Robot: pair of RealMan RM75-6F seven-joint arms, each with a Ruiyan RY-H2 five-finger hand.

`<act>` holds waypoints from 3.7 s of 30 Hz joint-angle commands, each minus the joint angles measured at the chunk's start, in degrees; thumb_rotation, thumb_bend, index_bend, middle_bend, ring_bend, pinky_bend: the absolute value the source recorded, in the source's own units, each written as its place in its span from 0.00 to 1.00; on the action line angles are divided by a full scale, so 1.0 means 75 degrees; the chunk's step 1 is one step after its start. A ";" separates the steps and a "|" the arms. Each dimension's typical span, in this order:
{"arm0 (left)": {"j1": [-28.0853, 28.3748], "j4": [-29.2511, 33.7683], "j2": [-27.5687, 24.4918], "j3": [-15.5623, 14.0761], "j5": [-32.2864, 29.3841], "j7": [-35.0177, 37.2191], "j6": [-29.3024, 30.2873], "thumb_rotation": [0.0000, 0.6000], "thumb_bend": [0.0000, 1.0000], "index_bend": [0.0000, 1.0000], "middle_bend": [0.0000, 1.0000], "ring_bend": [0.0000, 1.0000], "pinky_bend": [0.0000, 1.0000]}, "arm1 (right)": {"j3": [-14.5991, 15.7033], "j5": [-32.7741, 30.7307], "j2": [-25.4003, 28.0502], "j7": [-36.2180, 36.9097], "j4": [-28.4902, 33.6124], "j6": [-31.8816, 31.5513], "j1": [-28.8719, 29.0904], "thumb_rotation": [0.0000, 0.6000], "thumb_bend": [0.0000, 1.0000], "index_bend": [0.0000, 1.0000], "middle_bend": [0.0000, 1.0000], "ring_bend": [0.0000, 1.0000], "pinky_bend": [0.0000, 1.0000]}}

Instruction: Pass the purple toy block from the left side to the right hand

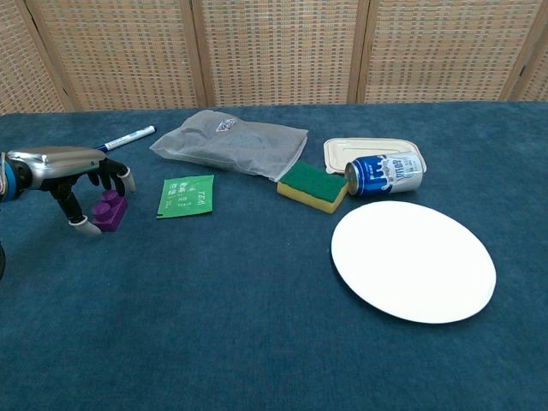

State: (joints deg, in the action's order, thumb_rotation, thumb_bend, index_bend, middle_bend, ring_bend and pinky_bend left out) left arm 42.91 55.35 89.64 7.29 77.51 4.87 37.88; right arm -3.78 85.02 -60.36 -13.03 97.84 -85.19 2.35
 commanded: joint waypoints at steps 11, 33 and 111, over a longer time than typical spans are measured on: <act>-0.0039 0.0371 -0.0121 0.0064 -0.0386 -0.0464 0.0225 1.00 0.16 0.37 0.44 0.39 0.31 | 0.0015 -0.0013 0.0039 0.0152 -0.0001 0.0035 0.0023 1.00 0.00 0.08 0.00 0.00 0.00; 0.0563 0.3405 -0.0559 0.0366 -0.0794 -0.1738 0.0537 1.00 0.18 0.36 0.43 0.39 0.31 | 0.0059 0.0030 0.0168 0.0384 0.0064 0.0009 0.0017 1.00 0.00 0.09 0.00 0.00 0.00; -0.3268 0.6001 -0.4020 -0.0559 -0.1428 -0.1940 0.5410 1.00 0.04 0.00 0.00 0.00 0.00 | -0.1148 0.1925 -0.2947 -0.0375 -0.1345 0.5415 0.5933 1.00 0.00 0.00 0.24 0.18 0.19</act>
State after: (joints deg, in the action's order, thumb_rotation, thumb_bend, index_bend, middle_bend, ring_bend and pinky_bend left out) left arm 18.44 100.45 59.61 2.93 66.91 -9.84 78.68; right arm -10.19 98.98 -76.68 -13.88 92.02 -49.35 41.91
